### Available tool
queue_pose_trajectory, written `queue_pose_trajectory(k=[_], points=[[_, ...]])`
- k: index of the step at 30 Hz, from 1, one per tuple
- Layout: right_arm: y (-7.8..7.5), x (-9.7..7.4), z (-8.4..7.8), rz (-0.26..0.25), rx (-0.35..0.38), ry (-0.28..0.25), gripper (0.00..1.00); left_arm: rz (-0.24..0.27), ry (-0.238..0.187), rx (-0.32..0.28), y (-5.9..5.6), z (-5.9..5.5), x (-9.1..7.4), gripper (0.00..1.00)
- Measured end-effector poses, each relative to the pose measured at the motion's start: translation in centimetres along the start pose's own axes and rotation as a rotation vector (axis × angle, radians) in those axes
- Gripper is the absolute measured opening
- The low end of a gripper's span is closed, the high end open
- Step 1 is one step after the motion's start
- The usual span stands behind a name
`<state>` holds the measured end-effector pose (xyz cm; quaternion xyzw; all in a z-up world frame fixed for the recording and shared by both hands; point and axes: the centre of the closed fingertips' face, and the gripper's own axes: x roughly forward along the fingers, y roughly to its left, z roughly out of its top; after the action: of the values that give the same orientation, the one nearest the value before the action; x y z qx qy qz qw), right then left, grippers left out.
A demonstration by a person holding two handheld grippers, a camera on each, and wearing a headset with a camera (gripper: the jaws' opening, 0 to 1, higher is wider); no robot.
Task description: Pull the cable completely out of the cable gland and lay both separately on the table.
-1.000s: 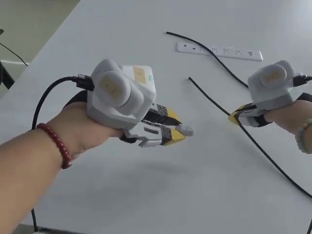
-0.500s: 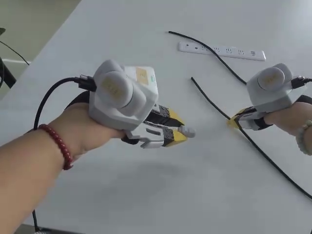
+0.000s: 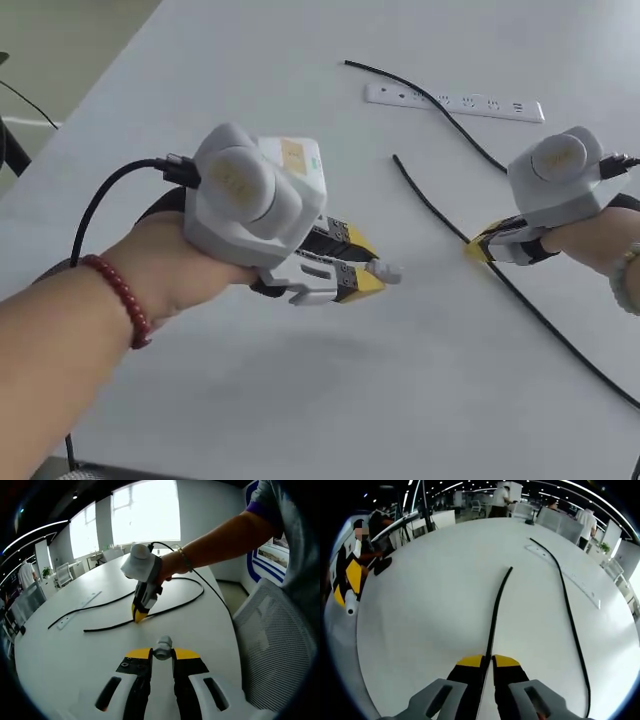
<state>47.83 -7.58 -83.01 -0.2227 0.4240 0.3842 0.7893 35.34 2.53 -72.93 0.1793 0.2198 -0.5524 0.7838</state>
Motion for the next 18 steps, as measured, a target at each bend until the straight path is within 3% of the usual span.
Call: queue_pose_trajectory(k=[6,10,12,18], points=[[0.3,0.0,0.0,0.007,0.012,-0.003,0.06,0.005,0.000,-0.002,0.0,-0.1,0.0,0.16],[0.2,-0.1,0.1,-0.010,0.018,-0.009,0.20,0.005,0.003,-0.004,-0.1,-0.2,-0.1,0.16],[0.2,-0.4,0.0,-0.011,0.020,-0.009,0.20,0.008,0.005,-0.004,0.0,-0.3,-0.2,0.16],[0.6,-2.3,0.7,-0.018,0.025,-0.090,0.32,0.014,0.001,-0.009,0.0,-0.2,-0.3,0.16]])
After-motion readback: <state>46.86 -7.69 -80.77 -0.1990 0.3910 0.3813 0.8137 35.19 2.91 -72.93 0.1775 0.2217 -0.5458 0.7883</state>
